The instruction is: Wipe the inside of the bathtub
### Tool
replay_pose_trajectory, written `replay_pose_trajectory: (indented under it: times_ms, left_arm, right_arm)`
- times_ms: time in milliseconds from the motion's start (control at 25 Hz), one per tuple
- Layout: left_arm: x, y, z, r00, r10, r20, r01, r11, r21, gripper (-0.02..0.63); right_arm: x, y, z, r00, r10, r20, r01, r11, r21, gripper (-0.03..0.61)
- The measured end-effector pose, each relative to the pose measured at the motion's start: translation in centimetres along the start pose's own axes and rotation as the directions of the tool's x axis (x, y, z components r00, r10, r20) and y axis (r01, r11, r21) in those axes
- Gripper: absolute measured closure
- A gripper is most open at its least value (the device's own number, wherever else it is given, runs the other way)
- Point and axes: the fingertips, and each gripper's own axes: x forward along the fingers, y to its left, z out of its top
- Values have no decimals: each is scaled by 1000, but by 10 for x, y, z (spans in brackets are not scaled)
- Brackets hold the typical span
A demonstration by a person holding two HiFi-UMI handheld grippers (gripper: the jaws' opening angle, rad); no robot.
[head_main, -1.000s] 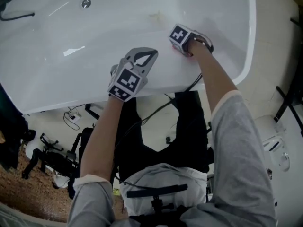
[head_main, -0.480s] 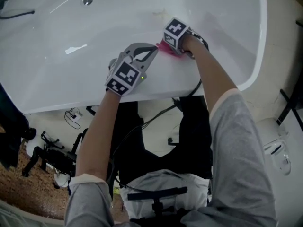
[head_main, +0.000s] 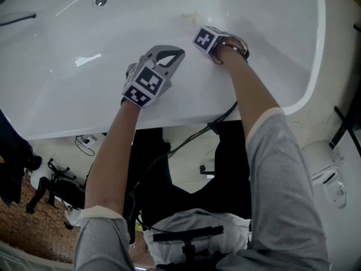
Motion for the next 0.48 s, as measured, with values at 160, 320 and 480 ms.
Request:
replay_pose_trajectory:
  times_ms: [160,320,480]
  left_arm:
    - [7,-2,-9,1000,-23,-15,23,999,25,611]
    - [17,-3,-14,998,-49,-29,50,997,57,611]
    - [24,-1,-15,998,-59,-32,61,996,62,611]
  right_arm:
    - [7,16,27,971,194,139,-209,972,105,515]
    - [7,30,50,926,310,216,-333,939,80,515]
    - [14,23,53,940,275,203,-296,952,78,514]
